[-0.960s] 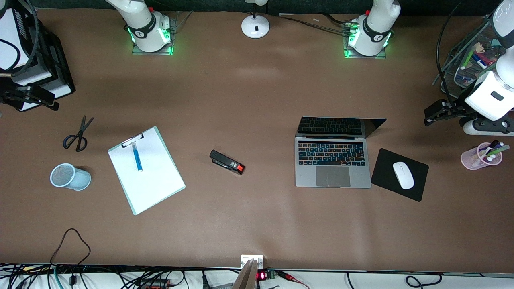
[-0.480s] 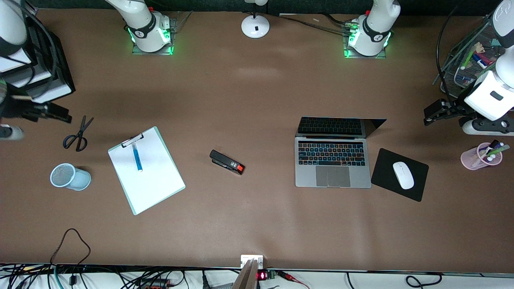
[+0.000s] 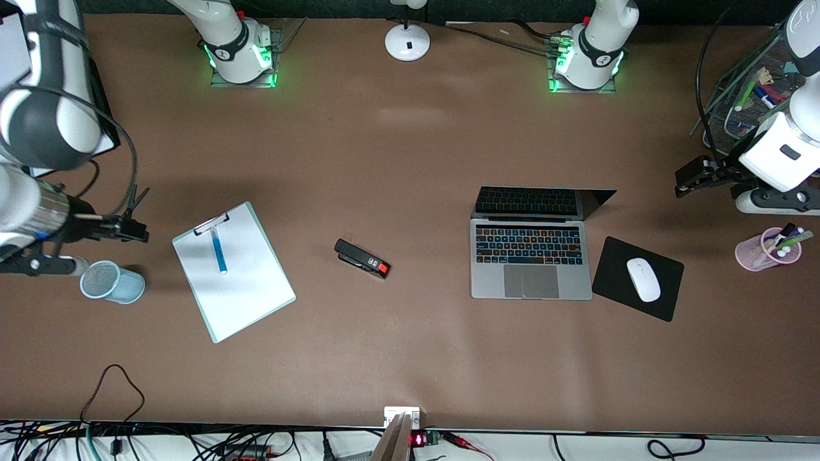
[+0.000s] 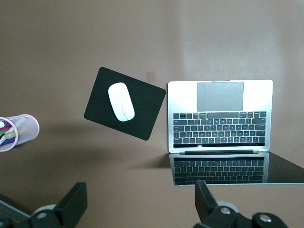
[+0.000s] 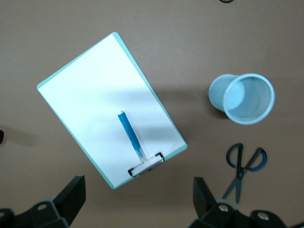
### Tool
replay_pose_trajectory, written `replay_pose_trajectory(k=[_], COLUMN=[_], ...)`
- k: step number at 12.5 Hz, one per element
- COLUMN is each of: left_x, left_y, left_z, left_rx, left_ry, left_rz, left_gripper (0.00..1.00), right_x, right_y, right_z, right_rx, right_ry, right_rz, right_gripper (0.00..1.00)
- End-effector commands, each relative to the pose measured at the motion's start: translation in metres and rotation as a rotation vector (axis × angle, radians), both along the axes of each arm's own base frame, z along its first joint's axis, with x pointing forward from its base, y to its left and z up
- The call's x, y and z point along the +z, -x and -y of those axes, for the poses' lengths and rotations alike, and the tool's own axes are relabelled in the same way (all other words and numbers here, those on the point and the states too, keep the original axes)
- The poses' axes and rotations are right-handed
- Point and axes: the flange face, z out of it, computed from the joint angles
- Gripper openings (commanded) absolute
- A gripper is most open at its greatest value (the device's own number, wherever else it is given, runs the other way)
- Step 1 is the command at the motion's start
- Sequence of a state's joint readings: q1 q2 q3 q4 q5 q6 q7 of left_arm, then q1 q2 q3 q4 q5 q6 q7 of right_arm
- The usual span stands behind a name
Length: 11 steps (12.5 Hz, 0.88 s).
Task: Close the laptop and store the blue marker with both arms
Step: 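Lower the right gripper over the blue marker and close on it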
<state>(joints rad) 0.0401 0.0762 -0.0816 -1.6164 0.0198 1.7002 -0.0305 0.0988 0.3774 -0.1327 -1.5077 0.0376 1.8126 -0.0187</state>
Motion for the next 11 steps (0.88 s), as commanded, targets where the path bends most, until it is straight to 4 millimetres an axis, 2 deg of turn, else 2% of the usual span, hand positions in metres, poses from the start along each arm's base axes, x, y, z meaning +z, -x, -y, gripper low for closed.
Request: replay_pose_trajectory(k=[1,3,5,7,9,11], left_x=[0.009,0.009,0.008,0.005,-0.006,-0.006], left_y=[0.0,0.0,-0.001,-0.004,-0.008,-0.009], left_z=[0.009,0.013,0.019,0.015,0.005,0.003], left_rx=[-0.025,-0.03,-0.04,-0.027,0.025,0.031], left_ry=[-0.015,-0.015,-0.012,0.001,0.001,0.002], left_rz=[-0.004,-0.004,-0.003,-0.004,-0.027,-0.027], left_gripper=[1.0,1.0,1.0,1.0,1.0,1.0], right_x=[-0.033,-0.072,-0.104,-0.126,-0.148,-0.167], right_y=[-0.013,-0.02,-0.026,-0.03,-0.035,-0.035], right_z=[-0.034,-0.052,-0.056,-0.059,-0.062,-0.062], right_rx=[0.035,0.076,0.081,0.125,0.2,0.213], right_ry=[-0.002,0.014,0.02,0.024,0.02,0.019], right_rz=[0.004,-0.018,-0.027,-0.026,-0.014,-0.031], right_gripper=[1.0,1.0,1.0,1.0,1.0,1.0])
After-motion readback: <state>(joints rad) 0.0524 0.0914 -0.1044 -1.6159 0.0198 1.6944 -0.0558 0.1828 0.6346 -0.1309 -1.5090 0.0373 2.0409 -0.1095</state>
